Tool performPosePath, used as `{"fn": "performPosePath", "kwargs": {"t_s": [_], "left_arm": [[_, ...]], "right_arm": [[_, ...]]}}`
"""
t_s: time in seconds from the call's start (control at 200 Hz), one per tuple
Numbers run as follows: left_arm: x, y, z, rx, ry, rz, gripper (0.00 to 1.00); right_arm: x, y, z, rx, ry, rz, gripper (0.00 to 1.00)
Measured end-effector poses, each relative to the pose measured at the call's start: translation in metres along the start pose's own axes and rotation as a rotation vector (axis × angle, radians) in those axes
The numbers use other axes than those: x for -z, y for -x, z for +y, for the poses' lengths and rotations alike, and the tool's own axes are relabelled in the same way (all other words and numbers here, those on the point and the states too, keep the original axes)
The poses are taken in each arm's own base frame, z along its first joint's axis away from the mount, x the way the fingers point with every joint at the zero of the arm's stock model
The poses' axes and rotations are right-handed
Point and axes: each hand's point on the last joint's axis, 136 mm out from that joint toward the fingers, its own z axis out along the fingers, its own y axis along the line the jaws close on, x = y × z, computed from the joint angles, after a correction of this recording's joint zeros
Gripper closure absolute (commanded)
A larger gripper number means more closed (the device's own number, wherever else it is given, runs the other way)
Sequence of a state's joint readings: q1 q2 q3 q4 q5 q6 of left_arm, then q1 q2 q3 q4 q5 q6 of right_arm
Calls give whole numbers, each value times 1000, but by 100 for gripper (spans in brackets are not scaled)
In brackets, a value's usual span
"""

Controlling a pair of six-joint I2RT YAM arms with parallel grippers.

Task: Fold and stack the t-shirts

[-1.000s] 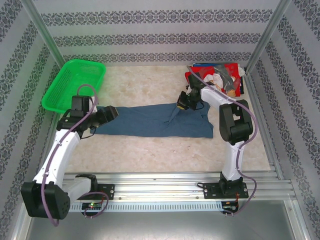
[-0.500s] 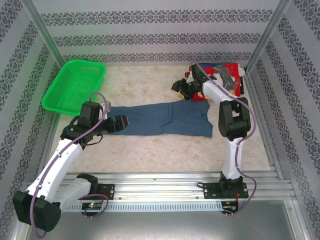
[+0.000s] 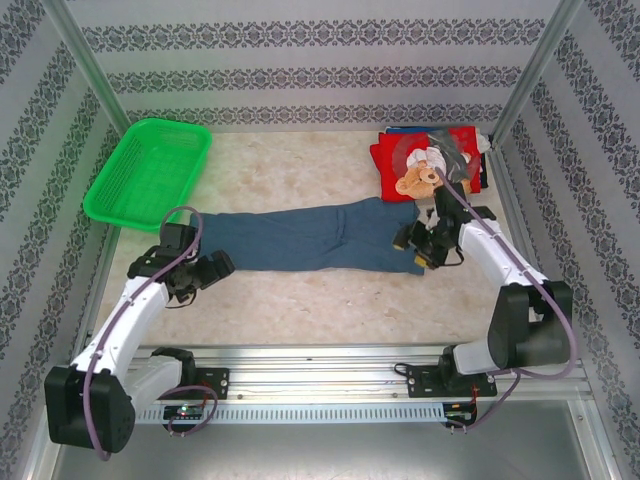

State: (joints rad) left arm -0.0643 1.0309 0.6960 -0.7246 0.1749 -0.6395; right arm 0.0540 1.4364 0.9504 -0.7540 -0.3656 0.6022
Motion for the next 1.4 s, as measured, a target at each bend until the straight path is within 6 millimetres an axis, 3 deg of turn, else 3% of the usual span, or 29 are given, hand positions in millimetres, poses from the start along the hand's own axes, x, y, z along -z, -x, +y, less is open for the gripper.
{"fn": "performPosePath", "kwargs": {"t_s": [0.08,0.175,0.34,0.45,0.565,0.664,0.809,0.904,1.039,1.079,1.254,1.399], "left_arm": [[-5,5,5,32,12,-6,5],[-14,10,14,81,26,-16,6],[-32,18,25,118,64,-5,8],[-30,27,19,116,36,-35,7],[-15,48,0,86,-28,-91,9],[-10,69,-20,49,-64,-109,13],[-29,89,-35,11,-51,-80,29],[-47,96,-48,-36,-30,-39,40],[-75,114,-67,-117,31,-24,51],[-81,118,-67,-130,55,-26,52],[-97,113,-42,-143,186,11,55],[-103,102,-23,-143,260,48,55]], "right_arm": [[-14,-9,-19,-35,-44,41,36],[-24,-8,-28,-49,-64,51,37],[-36,4,-35,-58,-90,31,38],[-35,9,-33,-52,-82,17,33],[-31,12,-15,4,-57,-5,25],[-22,7,18,111,-7,-36,15],[-4,6,69,260,76,-109,11],[0,17,86,291,82,-143,11],[-18,41,95,293,28,-158,10],[-27,47,93,286,3,-152,2],[-65,70,87,286,-128,-127,2],[-82,76,86,294,-185,-118,2]]}}
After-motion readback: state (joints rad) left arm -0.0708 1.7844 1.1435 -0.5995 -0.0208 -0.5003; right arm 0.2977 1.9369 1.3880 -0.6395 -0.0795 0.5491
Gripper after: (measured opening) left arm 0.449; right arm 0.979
